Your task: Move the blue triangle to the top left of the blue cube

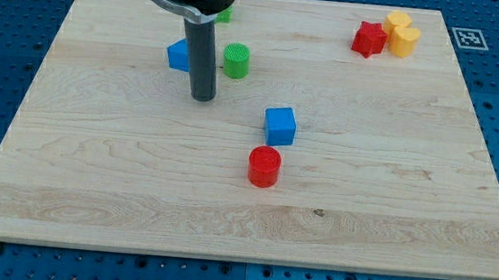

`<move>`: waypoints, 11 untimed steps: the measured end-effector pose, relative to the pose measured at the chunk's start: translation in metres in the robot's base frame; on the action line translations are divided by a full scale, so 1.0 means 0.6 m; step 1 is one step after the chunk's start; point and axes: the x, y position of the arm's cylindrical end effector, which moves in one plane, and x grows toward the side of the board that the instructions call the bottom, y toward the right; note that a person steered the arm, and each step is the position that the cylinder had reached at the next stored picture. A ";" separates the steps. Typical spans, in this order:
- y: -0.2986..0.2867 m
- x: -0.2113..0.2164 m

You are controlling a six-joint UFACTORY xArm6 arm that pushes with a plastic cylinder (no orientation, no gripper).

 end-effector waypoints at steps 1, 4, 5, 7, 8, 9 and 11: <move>-0.054 -0.020; -0.133 -0.126; -0.087 -0.125; -0.011 -0.081; 0.027 -0.044; 0.067 -0.019; 0.061 -0.004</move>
